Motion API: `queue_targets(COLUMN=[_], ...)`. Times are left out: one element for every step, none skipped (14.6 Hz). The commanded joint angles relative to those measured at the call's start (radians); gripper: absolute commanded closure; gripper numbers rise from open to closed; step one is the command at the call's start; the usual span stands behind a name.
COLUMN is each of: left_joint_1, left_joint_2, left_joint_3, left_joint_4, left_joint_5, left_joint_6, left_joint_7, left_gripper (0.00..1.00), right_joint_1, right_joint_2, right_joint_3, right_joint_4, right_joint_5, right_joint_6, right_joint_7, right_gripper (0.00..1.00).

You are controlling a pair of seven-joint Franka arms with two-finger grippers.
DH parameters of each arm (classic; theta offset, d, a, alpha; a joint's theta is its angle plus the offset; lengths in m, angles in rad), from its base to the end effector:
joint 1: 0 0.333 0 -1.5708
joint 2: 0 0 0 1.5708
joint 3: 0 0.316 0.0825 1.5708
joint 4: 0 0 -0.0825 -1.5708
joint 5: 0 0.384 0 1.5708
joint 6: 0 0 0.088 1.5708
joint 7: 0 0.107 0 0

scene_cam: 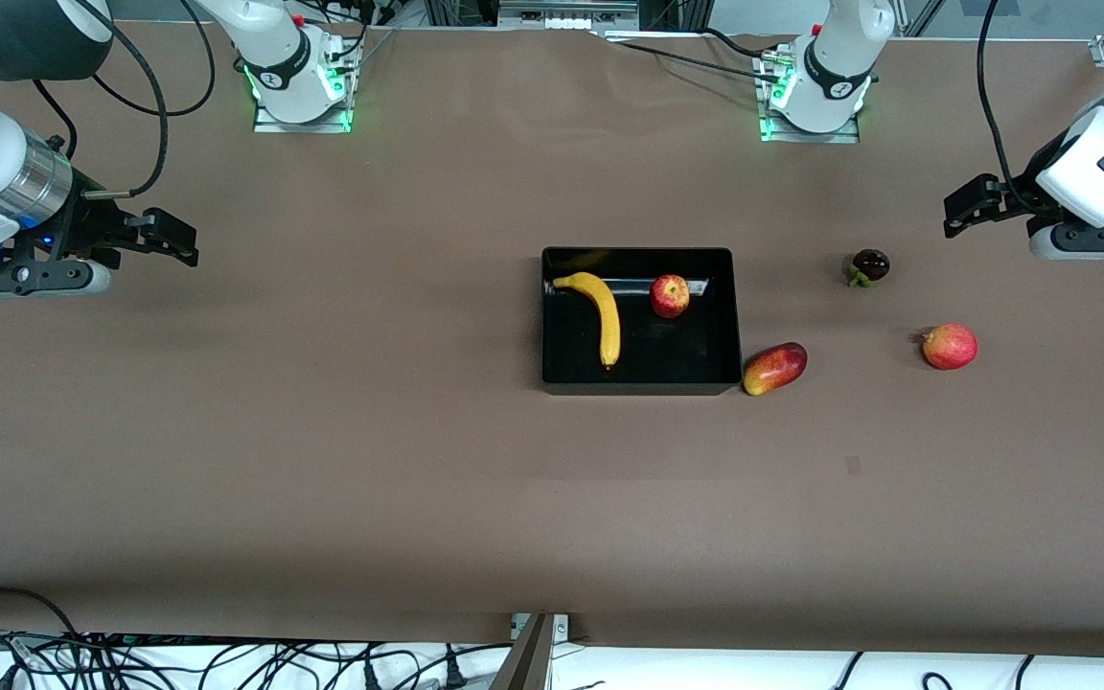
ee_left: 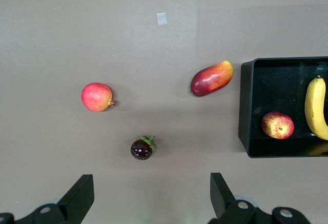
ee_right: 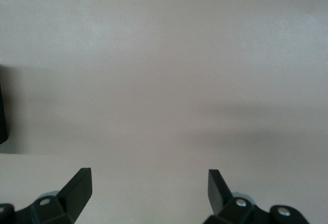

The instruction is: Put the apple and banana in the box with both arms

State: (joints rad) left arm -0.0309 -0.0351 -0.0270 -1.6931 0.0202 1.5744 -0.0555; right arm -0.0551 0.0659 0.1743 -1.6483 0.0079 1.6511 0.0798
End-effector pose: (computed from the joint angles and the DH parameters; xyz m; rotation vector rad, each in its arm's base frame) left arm 0.5391 -0.0293 0.5865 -3.1131 0.0051 0.1282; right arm 0.5720 0.0665 0.5579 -3.1264 -0.0602 0.0997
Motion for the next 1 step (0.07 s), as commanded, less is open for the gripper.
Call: queue_targets(left_joint_1=[-0.004], left_joint_2=[0.038], left_joint_3=[-0.004], left_joint_4=[0.066], left_joint_5=[-0.008], left_joint_6=[-0.051], left_joint_7=[0.016], left_gripper=[0.0], right_joint_1=[-0.015], right_joint_2=[0.003], right_joint_3=[0.016], right_joint_4=[0.012], right_joint_5=[-0.011], right_joint_6=[-0.001], right_joint_7=[0.008], right_gripper=[0.0])
